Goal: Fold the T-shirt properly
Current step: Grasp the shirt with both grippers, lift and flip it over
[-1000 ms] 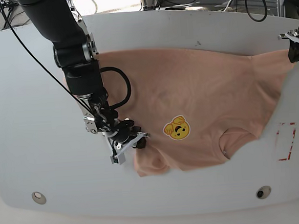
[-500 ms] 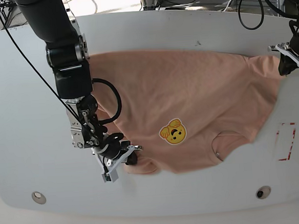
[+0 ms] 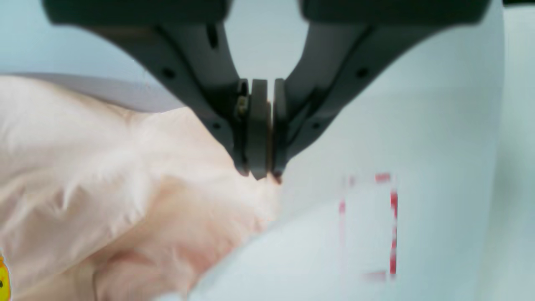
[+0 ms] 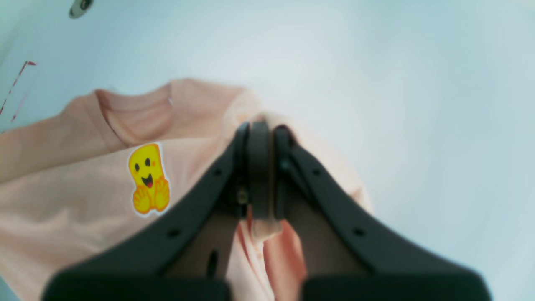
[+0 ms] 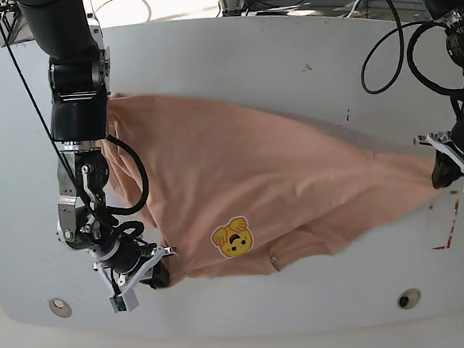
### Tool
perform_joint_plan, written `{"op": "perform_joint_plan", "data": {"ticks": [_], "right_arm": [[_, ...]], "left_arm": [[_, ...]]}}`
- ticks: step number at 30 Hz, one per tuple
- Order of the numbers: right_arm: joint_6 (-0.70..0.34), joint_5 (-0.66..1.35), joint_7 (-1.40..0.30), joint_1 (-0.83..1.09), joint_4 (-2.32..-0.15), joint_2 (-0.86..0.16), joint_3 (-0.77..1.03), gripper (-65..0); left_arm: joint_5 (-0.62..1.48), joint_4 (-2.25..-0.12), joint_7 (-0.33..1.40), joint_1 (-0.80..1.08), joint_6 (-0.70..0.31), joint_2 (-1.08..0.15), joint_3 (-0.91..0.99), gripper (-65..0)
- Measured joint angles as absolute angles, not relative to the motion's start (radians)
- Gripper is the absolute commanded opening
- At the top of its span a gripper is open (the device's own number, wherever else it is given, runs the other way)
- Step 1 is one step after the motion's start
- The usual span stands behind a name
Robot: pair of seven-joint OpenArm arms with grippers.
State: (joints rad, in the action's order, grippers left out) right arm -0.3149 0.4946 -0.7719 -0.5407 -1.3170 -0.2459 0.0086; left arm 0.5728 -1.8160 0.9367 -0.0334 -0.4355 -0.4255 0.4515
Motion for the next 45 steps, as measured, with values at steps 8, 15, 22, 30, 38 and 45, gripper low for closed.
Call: {"op": "perform_joint_plan", "data": {"ticks": [8, 15, 22, 30, 38, 45], "right_arm": [[-0.325, 0.498, -0.785, -0.622, -1.374, -0.345, 0.006, -65.0], [-0.373, 0.5, -0.786, -0.752, -1.394, -0.402, 0.006, -65.0], [-0.4, 0.504, -0.788, -0.926, -1.393, -0.45, 0.001, -65.0], [-0.411, 0.504, -0.779, -1.133, -1.357, -0.516, -0.081, -65.0], [-0.418, 0.532, -0.833, -1.15, -1.363, -0.53, -0.099, -65.0], [-0.431, 0.634, -0.844, -0.992, -1.404, -0.544, -0.009, -65.0]], "left_arm": [[0.581, -1.816, 0.945, -0.271, -0.439, -0.425, 0.398, -65.0], [0.575, -1.786, 0.942, -0.506, -0.435, -0.432, 0.376, -65.0], [0.576, -1.685, 0.945, -0.738, -0.436, -0.438, 0.362, -65.0], [0.576, -1.599, 0.937, -0.944, -0.435, -0.444, 0.366, -65.0], [0.582, -1.588, 0.958, -0.972, -0.435, -0.447, 0.366, -65.0], [0.587, -1.592, 0.98, -0.91, -0.436, -0.442, 0.372, -65.0]]}}
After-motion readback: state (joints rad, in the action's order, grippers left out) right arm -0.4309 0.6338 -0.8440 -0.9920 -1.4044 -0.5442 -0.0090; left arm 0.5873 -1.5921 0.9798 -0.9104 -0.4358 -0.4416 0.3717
